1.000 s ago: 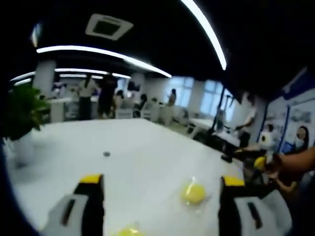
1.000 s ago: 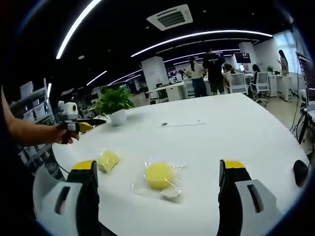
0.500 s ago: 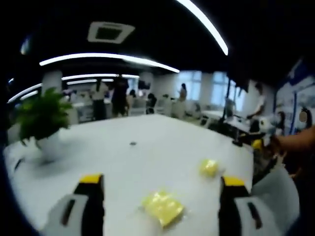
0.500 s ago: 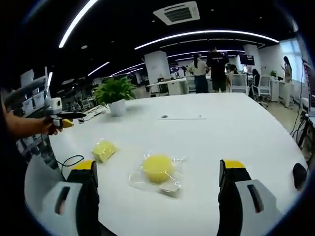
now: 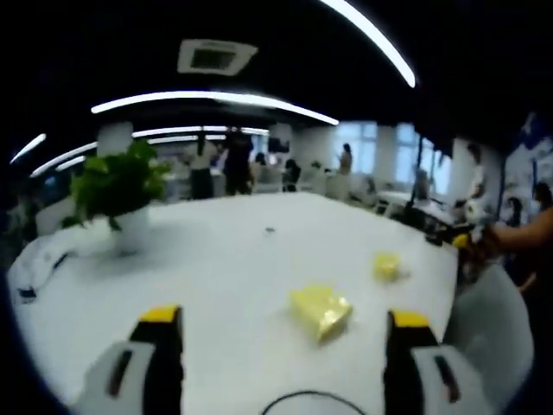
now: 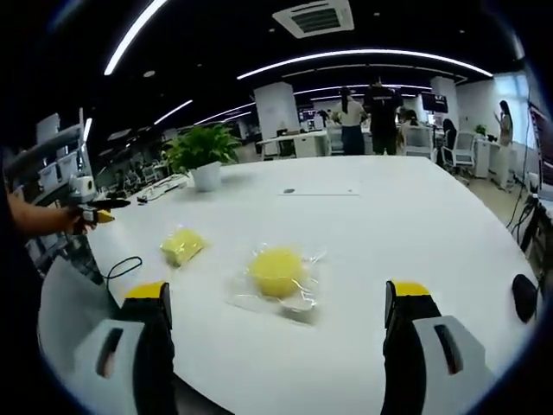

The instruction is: Compare the silicone blocks by pressing each to a similar depth, holding the contact briefly, and releasing to observe deformation and rebound differences across the visible hardness samples.

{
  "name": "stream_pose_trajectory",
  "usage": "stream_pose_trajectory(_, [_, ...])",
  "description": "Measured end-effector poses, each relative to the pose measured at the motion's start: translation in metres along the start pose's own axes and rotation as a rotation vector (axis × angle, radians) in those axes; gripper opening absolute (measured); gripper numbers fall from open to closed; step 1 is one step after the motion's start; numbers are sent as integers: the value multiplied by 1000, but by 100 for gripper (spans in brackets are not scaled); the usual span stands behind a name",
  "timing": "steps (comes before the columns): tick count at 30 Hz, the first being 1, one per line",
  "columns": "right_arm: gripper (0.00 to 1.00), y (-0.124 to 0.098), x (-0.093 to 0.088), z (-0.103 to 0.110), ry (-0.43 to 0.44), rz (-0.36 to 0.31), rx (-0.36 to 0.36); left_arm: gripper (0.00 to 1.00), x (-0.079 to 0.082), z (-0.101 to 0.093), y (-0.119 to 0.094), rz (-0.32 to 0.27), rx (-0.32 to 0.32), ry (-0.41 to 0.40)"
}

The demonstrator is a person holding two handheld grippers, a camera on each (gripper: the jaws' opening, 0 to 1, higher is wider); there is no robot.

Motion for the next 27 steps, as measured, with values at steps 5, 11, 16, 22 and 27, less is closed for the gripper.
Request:
stream_pose_trajectory(5, [96, -4, -10, 2, 21, 12, -2, 100, -8, 8, -20, -16, 43, -36])
stream_pose_trajectory(11, [96, -8, -22, 7, 20, 29, 1, 100, -6, 5, -20, -35, 37, -46])
stream_pose_trajectory(16, [96, -9, -21, 6, 23, 20, -2, 100, 0, -2, -14, -33, 17, -35])
stream_pose_trajectory(22, [96, -11, -20, 6, 41, 8, -2, 100, 1, -5, -11, -32, 8, -35])
stream_pose_trajectory(27, [96, -10, -22, 5, 51, 26, -3, 100, 6, -3, -8, -31, 6, -33])
Point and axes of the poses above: the point that each gripper's makers call its tool centre point, and the gripper's own axes: y roughly forward along the fingers, z roughly to its left, x roughly out of its top, the point moved 8 cm from there along -y, roughly backward along the fingers, and after that the axes turned 8 degrees about -x, right-handed, at the moved point
